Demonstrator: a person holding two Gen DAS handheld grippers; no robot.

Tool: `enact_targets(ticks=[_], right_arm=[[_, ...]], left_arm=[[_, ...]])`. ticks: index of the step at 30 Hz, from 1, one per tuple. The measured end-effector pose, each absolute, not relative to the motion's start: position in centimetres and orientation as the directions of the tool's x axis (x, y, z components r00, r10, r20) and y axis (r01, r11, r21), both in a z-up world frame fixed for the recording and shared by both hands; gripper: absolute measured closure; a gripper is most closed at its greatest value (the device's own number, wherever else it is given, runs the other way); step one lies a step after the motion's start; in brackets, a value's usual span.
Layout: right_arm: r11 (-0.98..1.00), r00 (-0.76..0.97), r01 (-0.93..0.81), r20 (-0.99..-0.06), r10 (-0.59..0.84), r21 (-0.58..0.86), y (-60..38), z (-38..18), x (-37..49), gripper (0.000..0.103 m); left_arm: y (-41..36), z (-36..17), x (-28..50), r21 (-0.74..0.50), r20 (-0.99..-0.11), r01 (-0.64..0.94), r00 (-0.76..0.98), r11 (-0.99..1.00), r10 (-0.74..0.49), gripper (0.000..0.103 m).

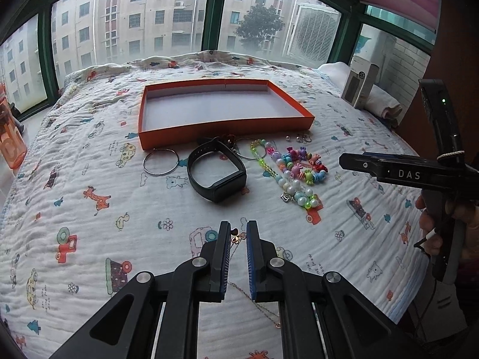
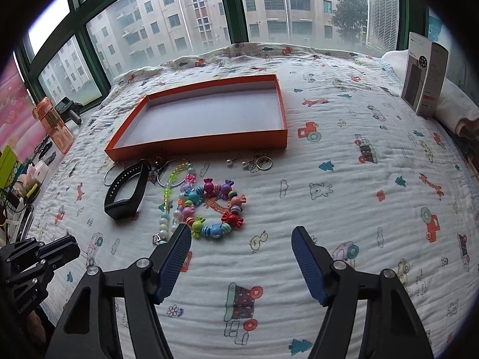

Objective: Organize jewelry
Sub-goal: 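Lift the charm chain with the left tool while the right tool grasps the candy-bead bracelet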

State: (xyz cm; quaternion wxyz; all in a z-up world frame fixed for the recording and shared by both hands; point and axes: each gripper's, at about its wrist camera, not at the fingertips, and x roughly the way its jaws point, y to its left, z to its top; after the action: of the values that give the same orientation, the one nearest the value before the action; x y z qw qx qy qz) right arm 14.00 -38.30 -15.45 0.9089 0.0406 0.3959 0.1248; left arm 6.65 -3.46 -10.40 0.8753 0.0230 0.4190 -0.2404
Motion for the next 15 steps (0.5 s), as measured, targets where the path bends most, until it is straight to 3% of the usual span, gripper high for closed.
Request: enact_targets(ticks=[6, 15], right_arm=[[0.944, 0.630, -0.262, -0.706, 0.324, 0.199, -37.2, -15.4, 15.9, 0.047], [0.925, 0.584, -0.307, -0.723, 0.368, 0.223, -35.9, -16.7, 17.9, 0.051]], left_arm=[[-2.8, -10.5, 7.4, -0.175, -0.744, 0.429, 0.532, 0.886, -0.405, 0.092], [-2.0, -11.1, 8.7, -0.198, -0.749, 0.409, 0.523, 0.891, -0.406, 0.092]])
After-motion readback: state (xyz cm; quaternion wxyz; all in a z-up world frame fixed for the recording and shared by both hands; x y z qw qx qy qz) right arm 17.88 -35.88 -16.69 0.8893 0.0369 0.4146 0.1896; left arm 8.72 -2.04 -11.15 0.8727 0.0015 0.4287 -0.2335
